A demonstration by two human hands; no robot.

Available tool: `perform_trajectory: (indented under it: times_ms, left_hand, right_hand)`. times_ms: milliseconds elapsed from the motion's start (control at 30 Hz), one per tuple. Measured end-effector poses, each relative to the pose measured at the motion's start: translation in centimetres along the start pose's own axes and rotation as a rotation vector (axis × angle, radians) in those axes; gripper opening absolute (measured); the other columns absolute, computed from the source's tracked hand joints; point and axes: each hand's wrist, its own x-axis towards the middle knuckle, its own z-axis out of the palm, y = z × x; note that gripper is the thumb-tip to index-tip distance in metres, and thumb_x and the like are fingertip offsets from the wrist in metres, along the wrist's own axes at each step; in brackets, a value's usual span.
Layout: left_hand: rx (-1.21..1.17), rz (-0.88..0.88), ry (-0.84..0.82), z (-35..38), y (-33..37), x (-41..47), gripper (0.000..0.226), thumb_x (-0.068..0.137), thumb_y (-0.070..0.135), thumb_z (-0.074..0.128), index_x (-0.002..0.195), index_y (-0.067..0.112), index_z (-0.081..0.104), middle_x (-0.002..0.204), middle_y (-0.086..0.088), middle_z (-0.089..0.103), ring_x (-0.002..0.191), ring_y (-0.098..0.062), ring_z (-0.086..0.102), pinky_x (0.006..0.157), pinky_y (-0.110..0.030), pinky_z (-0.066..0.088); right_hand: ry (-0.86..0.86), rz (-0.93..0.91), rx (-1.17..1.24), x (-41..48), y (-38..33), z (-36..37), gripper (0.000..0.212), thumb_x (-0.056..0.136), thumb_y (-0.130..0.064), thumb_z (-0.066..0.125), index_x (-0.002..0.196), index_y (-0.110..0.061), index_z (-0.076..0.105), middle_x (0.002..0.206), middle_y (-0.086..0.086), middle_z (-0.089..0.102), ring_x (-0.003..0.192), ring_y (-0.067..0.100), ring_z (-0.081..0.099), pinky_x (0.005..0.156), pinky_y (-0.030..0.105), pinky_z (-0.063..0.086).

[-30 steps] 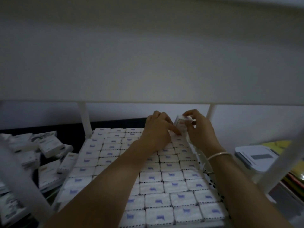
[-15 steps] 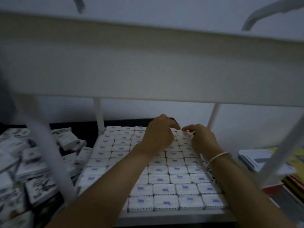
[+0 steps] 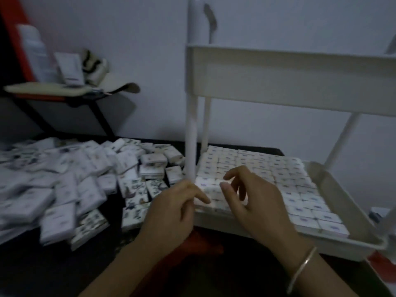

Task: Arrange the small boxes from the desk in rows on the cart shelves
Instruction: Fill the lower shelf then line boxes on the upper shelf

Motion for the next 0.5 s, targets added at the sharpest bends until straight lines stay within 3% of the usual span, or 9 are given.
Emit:
perform_trajectory:
  times_ms: [133,233,367,500]
  left_hand:
    - [0.239,-0.098,0.153,-4.8,-3.8,-4.7,0.032,0.083,0.011,0.042,0.092,0.026,0.069,0.097,0.012,0.061,0.088,-0.006,0.059,0.07,-0.029,0.05]
    - [0.422,-0.135,0.263,-7.9,-6.3,-7.4,0.035,0.082,0.011,0.039,0.097,0.018,0.07,0.1,0.003,0.062,0.095,-0.02,0.057,0.074,-0.037,0.047]
    - [0.606,-0.266,0.391,-10.3,-9.0,-10.2,0.033,0.087,0.011,0.044,0.11,0.012,0.068,0.112,-0.006,0.062,0.104,-0.03,0.055,0.085,-0.044,0.044]
    - [0.699,-0.377,0.395,-10.4,-10.8,-11.9,0.041,0.091,0.021,0.038,0.116,0.005,0.067,0.126,-0.014,0.059,0.112,-0.034,0.05,0.09,-0.048,0.042]
  right_hand:
    - [-0.085,-0.106,0.117,0.0,-3.8,3.8,0.019,0.093,-0.05,0.042,0.102,-0.036,0.052,0.079,-0.017,0.059,0.067,0.002,0.053,0.059,0.018,0.042]
    - [-0.146,-0.155,0.164,0.5,-6.1,7.1,0.016,0.094,-0.035,0.051,0.109,-0.031,0.056,0.086,-0.015,0.06,0.073,0.003,0.053,0.064,0.023,0.046]
    - [-0.247,-0.251,0.178,1.4,-9.0,10.9,0.031,0.093,-0.016,0.05,0.122,-0.028,0.054,0.11,-0.008,0.061,0.102,0.01,0.055,0.082,0.031,0.049]
    - [-0.237,-0.342,0.075,3.1,-11.8,14.3,0.041,0.09,-0.01,0.049,0.129,-0.021,0.051,0.117,0.002,0.058,0.107,0.021,0.052,0.081,0.033,0.046]
